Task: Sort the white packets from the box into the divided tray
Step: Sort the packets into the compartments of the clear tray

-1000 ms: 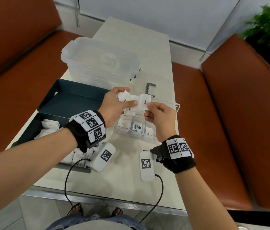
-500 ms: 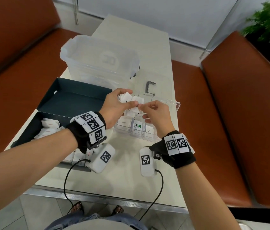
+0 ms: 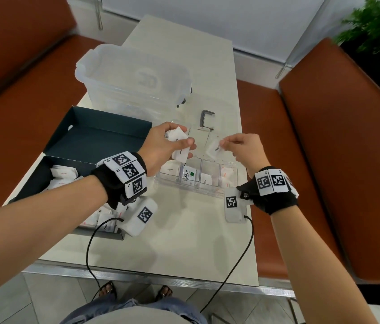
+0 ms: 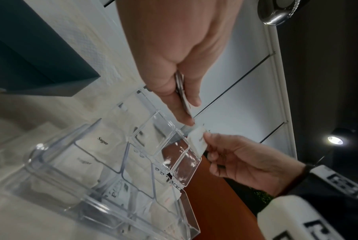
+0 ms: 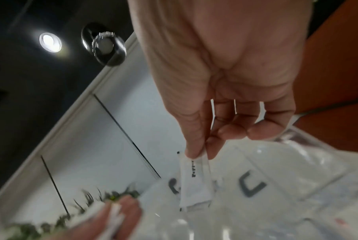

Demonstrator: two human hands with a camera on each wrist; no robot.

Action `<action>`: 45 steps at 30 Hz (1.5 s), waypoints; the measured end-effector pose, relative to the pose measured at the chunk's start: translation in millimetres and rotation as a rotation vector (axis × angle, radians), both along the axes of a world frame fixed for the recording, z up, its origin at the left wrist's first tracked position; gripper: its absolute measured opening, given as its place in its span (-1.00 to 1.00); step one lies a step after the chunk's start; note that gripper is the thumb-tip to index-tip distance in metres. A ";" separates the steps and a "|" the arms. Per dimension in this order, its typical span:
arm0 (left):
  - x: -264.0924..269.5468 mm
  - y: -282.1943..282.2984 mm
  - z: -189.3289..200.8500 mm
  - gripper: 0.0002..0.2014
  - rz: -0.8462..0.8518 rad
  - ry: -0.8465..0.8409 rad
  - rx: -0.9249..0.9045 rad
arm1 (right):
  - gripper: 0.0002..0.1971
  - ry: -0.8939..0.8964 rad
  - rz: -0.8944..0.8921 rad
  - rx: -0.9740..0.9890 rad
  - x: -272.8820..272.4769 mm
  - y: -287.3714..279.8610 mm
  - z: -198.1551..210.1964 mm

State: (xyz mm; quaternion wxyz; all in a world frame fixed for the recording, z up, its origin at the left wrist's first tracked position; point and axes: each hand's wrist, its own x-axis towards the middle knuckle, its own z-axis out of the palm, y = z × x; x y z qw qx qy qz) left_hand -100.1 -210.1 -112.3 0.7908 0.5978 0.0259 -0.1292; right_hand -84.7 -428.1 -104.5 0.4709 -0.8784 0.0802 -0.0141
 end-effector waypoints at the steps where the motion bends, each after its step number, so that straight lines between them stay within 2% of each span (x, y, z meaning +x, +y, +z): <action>1: -0.3 1.0 -1.0 -0.64 0.001 0.008 -0.001 | -0.97 0.022 0.010 -0.056 0.1 -3.8 -6.7; 4: -0.6 2.7 -3.7 -0.63 -0.006 0.018 -0.004 | -0.94 0.040 0.014 -0.221 0.2 -5.8 -28.1; 11: -1.2 4.1 -8.6 -0.63 0.007 0.028 -0.027 | -0.94 -0.057 0.017 -0.415 -9.0 13.9 -63.9; 16: -2.5 6.8 -10.5 -0.65 0.011 0.034 -0.027 | -0.88 -0.047 0.058 -0.676 -9.2 15.6 -80.5; 20: -3.7 8.3 -10.8 -0.65 0.016 0.044 -0.042 | -0.86 -0.093 0.084 -0.787 -8.1 14.8 -84.3; 42: -3.9 10.6 -7.2 -0.62 0.009 0.100 -0.075 | -0.90 -0.114 0.114 -0.818 -10.3 12.0 -78.6; 44: -3.8 10.0 -7.2 -0.62 0.010 0.113 -0.080 | -0.90 -0.147 0.093 -0.738 -13.8 15.6 -69.5; 45: -3.6 9.9 -7.4 -0.62 0.016 0.116 -0.081 | -0.90 -0.181 0.071 -0.634 -16.2 19.5 -63.1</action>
